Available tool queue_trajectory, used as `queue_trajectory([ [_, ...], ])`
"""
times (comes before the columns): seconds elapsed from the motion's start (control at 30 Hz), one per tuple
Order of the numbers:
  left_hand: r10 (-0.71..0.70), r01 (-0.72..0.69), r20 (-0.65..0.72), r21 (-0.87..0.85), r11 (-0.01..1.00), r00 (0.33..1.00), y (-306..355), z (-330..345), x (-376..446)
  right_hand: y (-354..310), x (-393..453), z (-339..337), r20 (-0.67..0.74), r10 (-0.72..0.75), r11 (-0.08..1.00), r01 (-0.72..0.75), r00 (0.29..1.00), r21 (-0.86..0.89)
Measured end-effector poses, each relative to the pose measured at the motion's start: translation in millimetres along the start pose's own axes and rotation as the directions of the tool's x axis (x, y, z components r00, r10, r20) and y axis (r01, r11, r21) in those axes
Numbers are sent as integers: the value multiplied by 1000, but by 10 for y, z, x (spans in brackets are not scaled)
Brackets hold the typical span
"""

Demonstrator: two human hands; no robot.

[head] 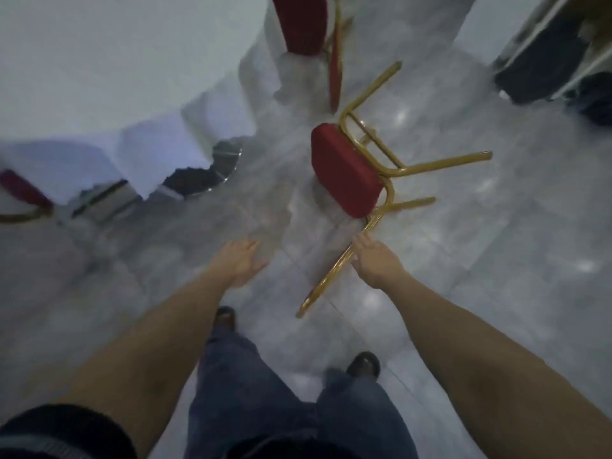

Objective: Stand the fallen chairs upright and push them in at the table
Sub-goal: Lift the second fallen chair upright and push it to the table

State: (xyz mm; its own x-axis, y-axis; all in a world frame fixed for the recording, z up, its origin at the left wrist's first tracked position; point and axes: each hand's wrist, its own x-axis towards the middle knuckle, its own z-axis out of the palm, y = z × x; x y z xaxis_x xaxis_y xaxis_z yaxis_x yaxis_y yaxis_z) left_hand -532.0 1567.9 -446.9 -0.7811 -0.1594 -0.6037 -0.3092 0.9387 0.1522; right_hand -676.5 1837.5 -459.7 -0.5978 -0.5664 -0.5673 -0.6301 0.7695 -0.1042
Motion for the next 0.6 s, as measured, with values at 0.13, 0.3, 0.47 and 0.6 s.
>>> queue_trajectory([
  [0.13,-145,140,-32,-125,982,989,398,583,-278,293,72,193,37,-151,981,154,988,-119],
  [0.3,-212,186,-98,-228,956,972,839,1409,-25,477,364,665,59,-257,923,263,965,-279],
  [0.47,-207,156,-160,-284,946,965,1170,2479,628,709,876,1554,106,-332,867,347,937,-357],
  [0.6,-253,176,-197,-340,924,947,1219,3185,1067,778,1226,2105,82,-393,827,391,916,-405],
])
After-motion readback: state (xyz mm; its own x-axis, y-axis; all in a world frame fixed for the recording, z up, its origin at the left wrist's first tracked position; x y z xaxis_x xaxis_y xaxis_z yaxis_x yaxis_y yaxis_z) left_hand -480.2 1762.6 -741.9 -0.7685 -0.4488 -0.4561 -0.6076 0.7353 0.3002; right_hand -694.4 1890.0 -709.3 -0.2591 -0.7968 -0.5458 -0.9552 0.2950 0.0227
